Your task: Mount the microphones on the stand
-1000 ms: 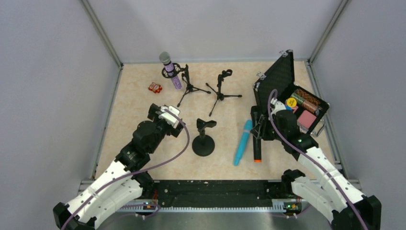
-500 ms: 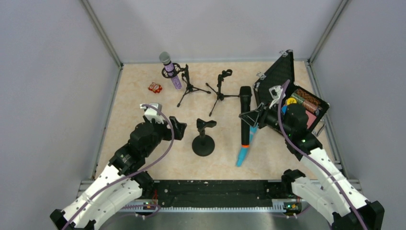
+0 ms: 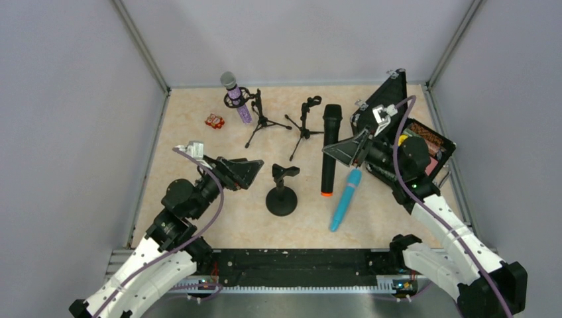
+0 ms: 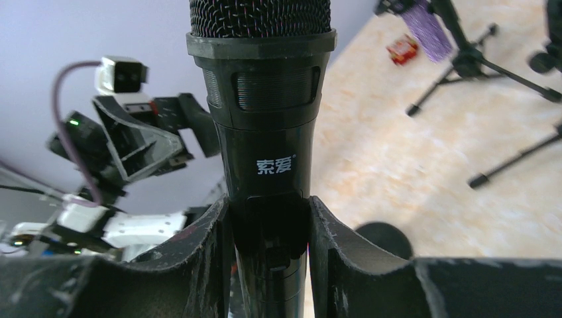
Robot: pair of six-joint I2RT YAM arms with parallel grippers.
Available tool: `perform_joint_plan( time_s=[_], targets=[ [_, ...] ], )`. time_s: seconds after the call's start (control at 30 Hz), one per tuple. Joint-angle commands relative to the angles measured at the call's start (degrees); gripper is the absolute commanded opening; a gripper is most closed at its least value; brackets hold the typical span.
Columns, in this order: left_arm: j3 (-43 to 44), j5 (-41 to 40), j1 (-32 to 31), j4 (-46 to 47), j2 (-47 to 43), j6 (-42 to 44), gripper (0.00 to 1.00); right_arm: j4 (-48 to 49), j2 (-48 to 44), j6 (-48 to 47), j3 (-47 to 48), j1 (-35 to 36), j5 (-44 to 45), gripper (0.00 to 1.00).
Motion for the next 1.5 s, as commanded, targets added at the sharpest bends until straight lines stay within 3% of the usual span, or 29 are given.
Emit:
perform_joint_plan(
  time_s=[0.0,0.07,0.2,0.57,0.97,1.33,1.43,1.47],
  targets=[
    [3.99,13.99,0.12,12.50,5.45,-2.73,0.99,9.76,-0.54,7.79,6.09,0.71,-1.05,0.00],
    [7.97,20.61,0.12,10.64,10.58,-2.52,0.99,7.92,-0.01,8.06,7.81,0.68,-0.83,0.00],
    [14.41,26.48,-1.18,9.16,18.02,-3.66,0.99,4.46,0.99,8.73,10.68,0.75,-0.82,0.00],
    [21.39,27.34,-11.72,13.65,32.07,1.42,0.99,5.41,1.21,11.97,9.33,1.96,0.21,0.00],
    [21.34,29.64,-14.66,21.32,39.58,2.43,0.91,7.10,-1.43,13.10,6.26,1.94,2.78,0.00],
    [21.44,35.49,-15.95,29.33,45.90,-3.02,0.54,4.24,-3.39,12.09,4.17,1.98,7.11,0.00],
    [20.30,34.69,-15.96,29.19,44.86,-2.66,0.32,3.57,-3.39,11.35,4.17,1.95,7.18,0.00],
    [19.93,34.08,-15.96,28.60,44.38,-1.96,0.09,3.08,-3.35,10.74,4.25,1.93,7.28,0.00]
  ],
)
